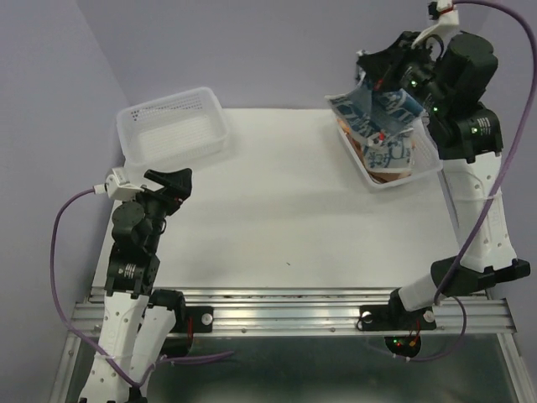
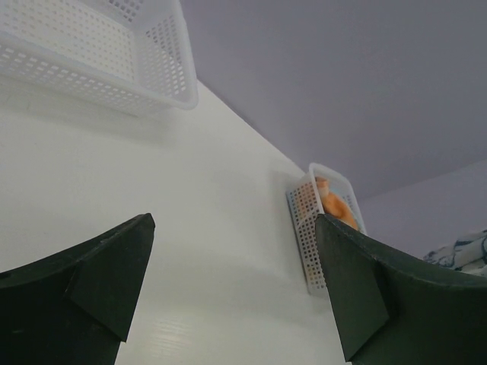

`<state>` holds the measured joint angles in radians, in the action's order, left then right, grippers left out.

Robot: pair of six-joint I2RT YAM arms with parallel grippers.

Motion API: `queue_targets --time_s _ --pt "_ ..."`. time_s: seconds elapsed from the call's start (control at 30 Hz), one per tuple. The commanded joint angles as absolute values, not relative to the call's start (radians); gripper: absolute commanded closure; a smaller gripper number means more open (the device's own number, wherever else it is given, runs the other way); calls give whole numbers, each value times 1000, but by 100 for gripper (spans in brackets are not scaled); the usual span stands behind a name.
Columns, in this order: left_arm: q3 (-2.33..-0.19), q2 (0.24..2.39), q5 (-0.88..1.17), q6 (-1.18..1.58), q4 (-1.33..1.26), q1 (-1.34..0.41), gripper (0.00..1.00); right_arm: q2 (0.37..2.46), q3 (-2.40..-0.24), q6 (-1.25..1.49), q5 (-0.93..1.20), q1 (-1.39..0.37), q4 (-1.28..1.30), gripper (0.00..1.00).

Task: Fold and stack the towels
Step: Move the towel to the center of the board, then flatten out the crumpled towel

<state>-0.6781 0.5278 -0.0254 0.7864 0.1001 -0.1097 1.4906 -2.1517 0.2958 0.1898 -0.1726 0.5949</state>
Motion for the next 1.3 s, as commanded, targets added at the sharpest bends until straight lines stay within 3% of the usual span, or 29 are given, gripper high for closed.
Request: queue_targets --time_s 0.0,0.13,0.27,0.37,0.5,0.6,0.67,0.77,0.83,0.97,1.13,1.27 --pt "-695 497 -9 793 110 -107 1 1514 -2163 340 383 -316 531 98" --pt "-704 477 -15 801 155 -107 1 1549 -2166 415 495 -437 444 96" --pt "-704 457 -50 811 184 -107 1 1517 -2036 584 535 -476 243 94" --pt "-704 454 -54 819 198 -107 1 1418 -1783 682 424 -476 196 92" --pt "-686 466 -46 825 193 -107 1 1260 -1163 802 267 -474 126 82" --pt "-675 503 -28 815 190 -107 1 1226 -938 859 157 -431 153 76" --pt "-664 546 36 801 173 -107 1 1258 -856 856 115 -353 213 66" --pt "-609 612 139 793 135 -109 1 1260 -890 720 34 -336 371 38" --pt "-585 644 191 788 118 -112 1 1226 -893 677 29 -337 387 0" --pt "-531 693 226 779 92 -182 1 1166 -874 638 8 -362 449 0" --pt "-449 779 100 834 45 -484 1 1222 -841 611 -109 -501 511 0" --pt "-482 925 32 850 130 -560 1 1253 -827 626 -164 -520 540 0"
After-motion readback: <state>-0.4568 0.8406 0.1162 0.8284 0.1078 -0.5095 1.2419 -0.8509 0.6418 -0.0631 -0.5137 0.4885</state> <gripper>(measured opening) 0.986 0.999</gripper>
